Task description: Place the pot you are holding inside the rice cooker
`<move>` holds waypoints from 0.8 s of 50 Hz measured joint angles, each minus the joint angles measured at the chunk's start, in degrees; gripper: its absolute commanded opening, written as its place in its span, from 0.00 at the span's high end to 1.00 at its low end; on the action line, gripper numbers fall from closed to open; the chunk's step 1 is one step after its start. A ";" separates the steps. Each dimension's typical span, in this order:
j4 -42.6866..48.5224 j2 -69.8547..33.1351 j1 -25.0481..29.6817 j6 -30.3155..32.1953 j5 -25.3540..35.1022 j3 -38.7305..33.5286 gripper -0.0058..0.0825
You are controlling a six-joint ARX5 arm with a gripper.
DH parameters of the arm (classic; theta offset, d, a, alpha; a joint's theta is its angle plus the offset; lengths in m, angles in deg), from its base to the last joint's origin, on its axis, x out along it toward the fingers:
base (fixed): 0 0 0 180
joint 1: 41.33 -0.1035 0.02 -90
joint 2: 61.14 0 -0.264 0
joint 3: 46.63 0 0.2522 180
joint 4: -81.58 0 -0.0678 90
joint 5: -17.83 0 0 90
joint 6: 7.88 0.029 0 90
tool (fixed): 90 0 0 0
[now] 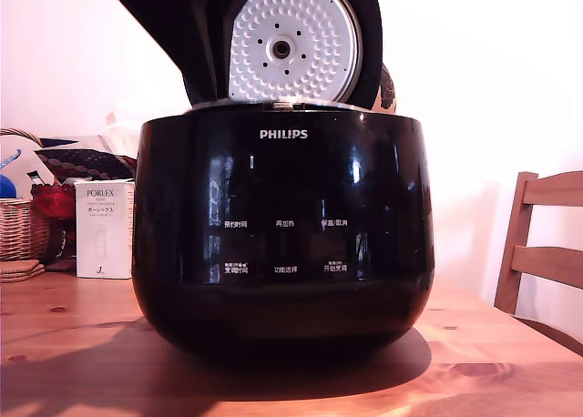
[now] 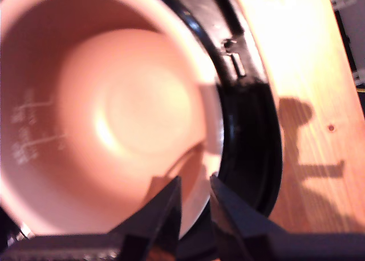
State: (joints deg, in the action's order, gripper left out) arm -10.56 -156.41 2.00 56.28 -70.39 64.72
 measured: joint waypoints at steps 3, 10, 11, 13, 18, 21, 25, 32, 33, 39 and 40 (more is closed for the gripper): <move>1.22 0.07 0.00 -2.16 0.02 0.81 0.79; 2.75 0.96 0.00 -7.48 0.50 1.46 0.86; 3.02 1.05 0.02 -7.48 0.50 1.64 0.88; 3.19 1.05 0.00 -10.73 0.72 2.12 0.92; 2.89 1.05 0.00 -15.15 0.72 2.93 0.96; 2.34 1.07 -0.07 -17.70 1.11 2.93 0.96; 1.36 1.07 -0.57 -23.15 2.14 2.93 0.96; -1.77 1.18 -2.54 -32.06 7.08 2.93 0.96; -2.29 1.29 -2.89 -34.29 7.65 2.93 0.96; -6.49 2.91 -5.60 -35.63 10.71 2.93 0.96; -6.97 3.30 -5.99 -35.63 11.02 2.93 0.96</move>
State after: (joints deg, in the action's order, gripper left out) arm -17.53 -153.11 -3.99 20.66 -59.37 67.64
